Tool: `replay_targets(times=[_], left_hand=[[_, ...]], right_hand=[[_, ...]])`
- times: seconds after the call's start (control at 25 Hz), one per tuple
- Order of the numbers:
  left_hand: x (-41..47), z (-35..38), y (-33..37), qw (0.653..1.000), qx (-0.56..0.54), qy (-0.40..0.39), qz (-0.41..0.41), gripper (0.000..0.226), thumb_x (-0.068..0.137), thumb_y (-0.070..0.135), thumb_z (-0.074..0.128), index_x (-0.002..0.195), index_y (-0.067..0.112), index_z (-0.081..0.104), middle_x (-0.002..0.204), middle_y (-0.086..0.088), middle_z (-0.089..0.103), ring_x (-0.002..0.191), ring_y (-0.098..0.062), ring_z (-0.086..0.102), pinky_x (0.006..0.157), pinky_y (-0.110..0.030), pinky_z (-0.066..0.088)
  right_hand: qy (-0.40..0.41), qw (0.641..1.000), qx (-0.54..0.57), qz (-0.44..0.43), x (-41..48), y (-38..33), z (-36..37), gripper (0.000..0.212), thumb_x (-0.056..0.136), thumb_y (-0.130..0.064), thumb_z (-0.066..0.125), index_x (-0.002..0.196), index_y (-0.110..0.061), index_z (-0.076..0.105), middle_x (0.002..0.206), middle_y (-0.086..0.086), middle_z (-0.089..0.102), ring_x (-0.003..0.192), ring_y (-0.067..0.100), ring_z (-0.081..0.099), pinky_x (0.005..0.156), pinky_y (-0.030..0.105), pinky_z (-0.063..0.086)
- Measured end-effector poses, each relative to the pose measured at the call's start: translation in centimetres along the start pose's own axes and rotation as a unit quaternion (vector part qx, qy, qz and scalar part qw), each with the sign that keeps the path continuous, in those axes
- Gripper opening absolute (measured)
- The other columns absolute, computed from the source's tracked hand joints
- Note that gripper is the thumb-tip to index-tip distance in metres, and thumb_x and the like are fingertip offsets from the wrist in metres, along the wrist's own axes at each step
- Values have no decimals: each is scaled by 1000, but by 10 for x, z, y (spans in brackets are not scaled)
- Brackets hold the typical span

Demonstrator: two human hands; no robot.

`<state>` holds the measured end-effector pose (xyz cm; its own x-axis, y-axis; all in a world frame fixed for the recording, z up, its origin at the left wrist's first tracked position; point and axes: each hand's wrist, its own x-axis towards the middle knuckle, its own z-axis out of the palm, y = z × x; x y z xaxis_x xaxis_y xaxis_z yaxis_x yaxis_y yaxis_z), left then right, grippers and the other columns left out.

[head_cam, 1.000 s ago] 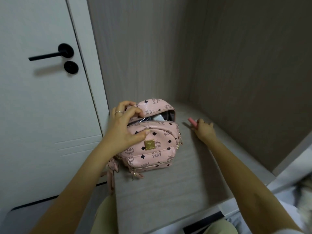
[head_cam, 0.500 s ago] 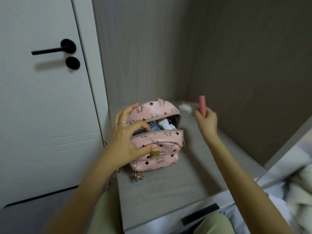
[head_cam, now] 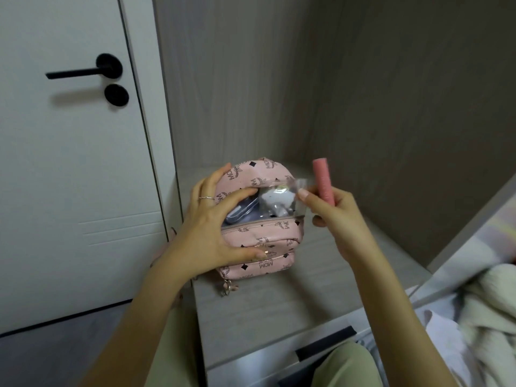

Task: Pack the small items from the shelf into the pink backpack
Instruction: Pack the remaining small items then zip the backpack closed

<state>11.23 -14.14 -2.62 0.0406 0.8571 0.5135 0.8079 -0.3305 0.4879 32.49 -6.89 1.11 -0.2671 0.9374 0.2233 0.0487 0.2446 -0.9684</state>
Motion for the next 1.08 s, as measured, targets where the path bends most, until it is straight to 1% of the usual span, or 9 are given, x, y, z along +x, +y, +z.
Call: replay_targets(times=[0.16, 0.24, 0.32, 0.44, 0.52, 0.64, 0.76, 0.92, 1.08], left_hand=[[-3, -2, -1, 1000, 4, -17, 10, 102, 43, 79, 67, 134, 48, 32, 152, 18, -4, 138, -4, -4, 109, -43, 19], [-4, -3, 0, 1000, 10, -22, 16, 105, 43, 81, 65, 136, 46, 31, 152, 18, -6, 139, -6, -5, 109, -43, 18], [-4, -4, 0, 999, 10, -27, 17, 105, 44, 83, 63, 137, 44, 32, 153, 18, -7, 140, -8, -5, 110, -42, 18], [-3, -5, -3, 999, -26, -20, 23, 90, 58, 81, 57, 137, 40, 38, 154, 21, -7, 141, -7, -3, 109, -36, 15], [-2, -4, -3, 998, -62, 12, 13, 66, 76, 70, 48, 134, 36, 46, 156, 20, -2, 140, -6, 3, 107, -26, 12], [2, 2, 2, 994, -72, 81, -21, 37, 89, 40, 54, 125, 34, 56, 156, 14, 13, 134, -7, 16, 103, -9, 9], [6, 5, 5, 989, -84, 110, -44, 37, 85, 19, 65, 117, 36, 59, 151, 14, 24, 125, -4, 21, 98, 0, 11], [12, 2, 5, 990, -79, 96, -63, 43, 77, 16, 73, 114, 35, 63, 149, 15, 27, 125, -8, 23, 104, -19, 21], [15, 3, 6, 992, -38, 94, -71, 51, 68, 23, 81, 115, 33, 63, 149, 14, 27, 123, -6, 22, 103, -28, 25]], right_hand=[[-32, 992, -125, -14, 3, 0, 21, 15, 84, -13, 68, 89, 1, 68, 68, 9, 57, 62, 13, 49, 58, 27, 41], [-49, 982, -175, -43, 2, -2, 22, 7, 81, -13, 70, 88, -13, 68, 71, -2, 62, 66, 10, 53, 65, 28, 44], [-64, 974, -205, -76, -1, -3, 20, 18, 80, -12, 71, 94, -23, 66, 76, -9, 63, 71, 8, 56, 69, 26, 45], [-6, 944, -286, -163, -8, 2, 19, 20, 81, -15, 68, 97, -26, 69, 77, -12, 64, 79, 20, 56, 68, 29, 46], [40, 902, -368, -223, -10, 4, 18, 15, 84, -22, 64, 96, -28, 70, 70, -19, 55, 75, 21, 45, 62, 33, 42], [14, 879, -416, -233, -8, -2, 16, 27, 82, -43, 50, 90, -29, 71, 67, -18, 50, 73, 18, 38, 54, 32, 38], [-7, 842, -471, -262, -5, -4, 16, 13, 80, -30, 62, 87, -27, 72, 71, -16, 54, 74, 17, 37, 52, 32, 41], [-43, 857, -460, -229, -1, -1, 10, 19, 80, -23, 69, 97, -31, 70, 75, -17, 58, 76, 17, 40, 59, 31, 40], [-16, 925, -342, -163, -3, 4, 11, 14, 87, -37, 61, 87, -25, 56, 74, 0, 57, 75, 16, 45, 58, 16, 32]])
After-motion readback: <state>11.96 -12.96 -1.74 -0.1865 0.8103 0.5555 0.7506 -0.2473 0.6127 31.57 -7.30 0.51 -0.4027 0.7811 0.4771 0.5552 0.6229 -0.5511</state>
